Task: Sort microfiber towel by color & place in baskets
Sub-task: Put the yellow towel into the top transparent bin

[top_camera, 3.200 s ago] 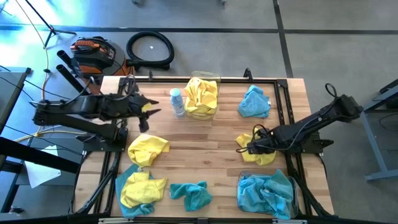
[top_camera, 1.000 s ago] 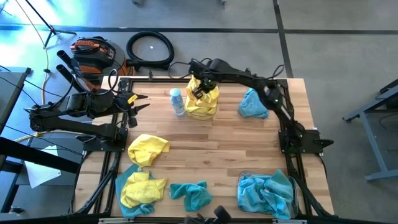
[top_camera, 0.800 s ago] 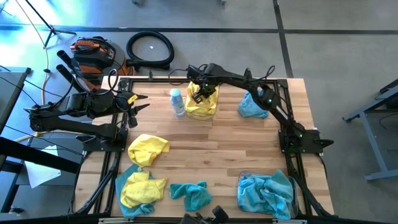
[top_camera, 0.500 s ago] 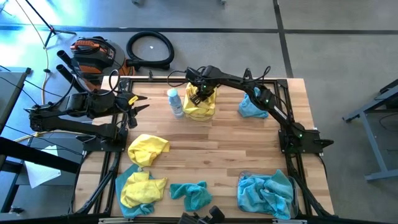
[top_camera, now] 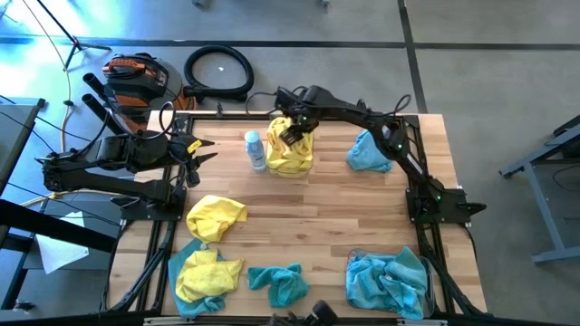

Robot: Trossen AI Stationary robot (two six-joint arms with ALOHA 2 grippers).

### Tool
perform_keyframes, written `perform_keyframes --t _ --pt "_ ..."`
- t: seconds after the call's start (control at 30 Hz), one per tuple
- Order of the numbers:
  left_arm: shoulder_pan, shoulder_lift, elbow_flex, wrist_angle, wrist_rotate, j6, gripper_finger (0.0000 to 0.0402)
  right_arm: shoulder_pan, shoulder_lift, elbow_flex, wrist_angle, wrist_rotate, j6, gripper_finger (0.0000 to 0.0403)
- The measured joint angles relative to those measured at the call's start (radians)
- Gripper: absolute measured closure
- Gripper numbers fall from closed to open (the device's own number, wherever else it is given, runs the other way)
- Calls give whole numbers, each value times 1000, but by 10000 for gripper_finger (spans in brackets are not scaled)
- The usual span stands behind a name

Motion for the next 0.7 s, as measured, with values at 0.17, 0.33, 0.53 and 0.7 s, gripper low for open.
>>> perform_keyframes --t 0.17,0.33,0.53,0.7 --pt "0 0 0 0 0 -7 273 9 -98 0 -20 64 -6 251" --pt "0 0 0 0 0 -26 273 34 -124 -1 -19 68 -8 260" --pt "0 0 0 0 0 -41 273 79 -118 -156 93 55 74 265" --pt "0 0 0 0 0 -42 273 101 -117 -370 318 0 83 265"
